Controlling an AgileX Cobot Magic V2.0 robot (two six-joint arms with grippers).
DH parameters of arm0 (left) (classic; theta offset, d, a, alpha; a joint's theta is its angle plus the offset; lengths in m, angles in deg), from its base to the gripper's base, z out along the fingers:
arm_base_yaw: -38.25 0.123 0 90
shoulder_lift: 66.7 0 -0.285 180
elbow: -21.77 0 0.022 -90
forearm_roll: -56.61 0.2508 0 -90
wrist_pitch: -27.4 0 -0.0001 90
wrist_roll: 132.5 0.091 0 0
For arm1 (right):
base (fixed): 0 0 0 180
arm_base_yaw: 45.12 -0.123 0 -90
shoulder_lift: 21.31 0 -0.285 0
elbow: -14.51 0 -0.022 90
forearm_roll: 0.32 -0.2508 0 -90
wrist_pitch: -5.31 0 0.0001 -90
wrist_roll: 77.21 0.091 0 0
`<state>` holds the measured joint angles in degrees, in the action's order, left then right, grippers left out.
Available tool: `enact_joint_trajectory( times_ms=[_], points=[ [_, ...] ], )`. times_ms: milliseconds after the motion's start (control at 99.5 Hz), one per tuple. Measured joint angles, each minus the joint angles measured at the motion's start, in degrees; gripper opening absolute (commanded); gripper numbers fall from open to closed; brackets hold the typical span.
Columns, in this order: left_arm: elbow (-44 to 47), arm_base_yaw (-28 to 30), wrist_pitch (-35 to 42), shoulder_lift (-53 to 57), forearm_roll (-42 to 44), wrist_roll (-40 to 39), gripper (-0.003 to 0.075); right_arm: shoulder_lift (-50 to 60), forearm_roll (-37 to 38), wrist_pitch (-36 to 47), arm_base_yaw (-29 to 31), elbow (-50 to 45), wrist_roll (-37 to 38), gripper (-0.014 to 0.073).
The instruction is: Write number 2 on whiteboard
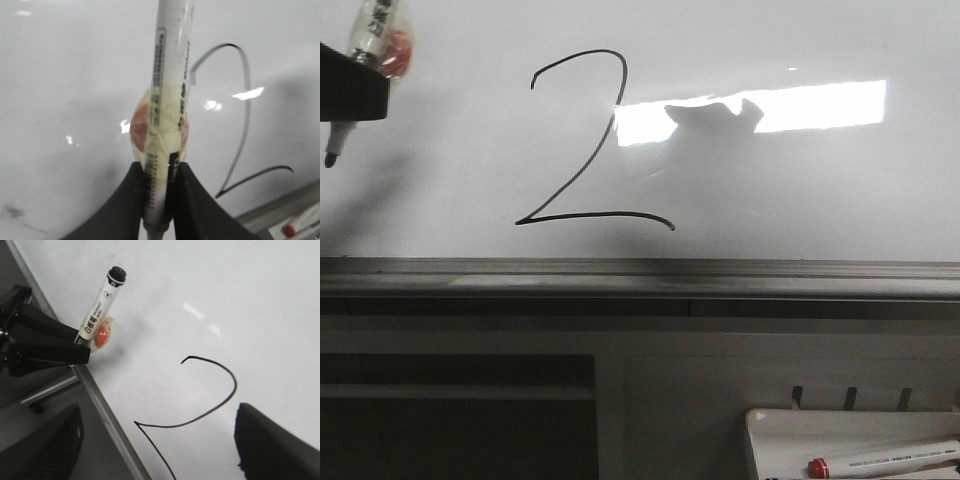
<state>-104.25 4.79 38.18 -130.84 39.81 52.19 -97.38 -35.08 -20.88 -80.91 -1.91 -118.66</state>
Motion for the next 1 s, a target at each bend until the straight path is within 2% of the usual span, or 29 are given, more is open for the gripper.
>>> enact_joint_trajectory(
  times_ms=[131,362,583,1005],
  points=[
    [-0.11,1.19,-0.1,-3.3,-4.19,-0.92,-0.002,1.8,0.0,-1.07,1.27,0.0,0.24,0.0512],
    [-3.39,1.28,-1.91,-8.01,-5.0,-5.51,-0.002,2.04,0.0,-3.67,1.51,0.0,0.24,0.0512],
    [-7.57,1.28,-5.69,-12.04,-6.01,-5.75,-0.002,2.04,-0.52,-4.15,1.51,0.0,0.24,0.0512],
    [-8.36,1.28,-5.95,-13.06,-8.16,-5.75,-0.0004,2.04,-0.98,-4.97,1.51,0.0,0.39,0.0512]
  ],
)
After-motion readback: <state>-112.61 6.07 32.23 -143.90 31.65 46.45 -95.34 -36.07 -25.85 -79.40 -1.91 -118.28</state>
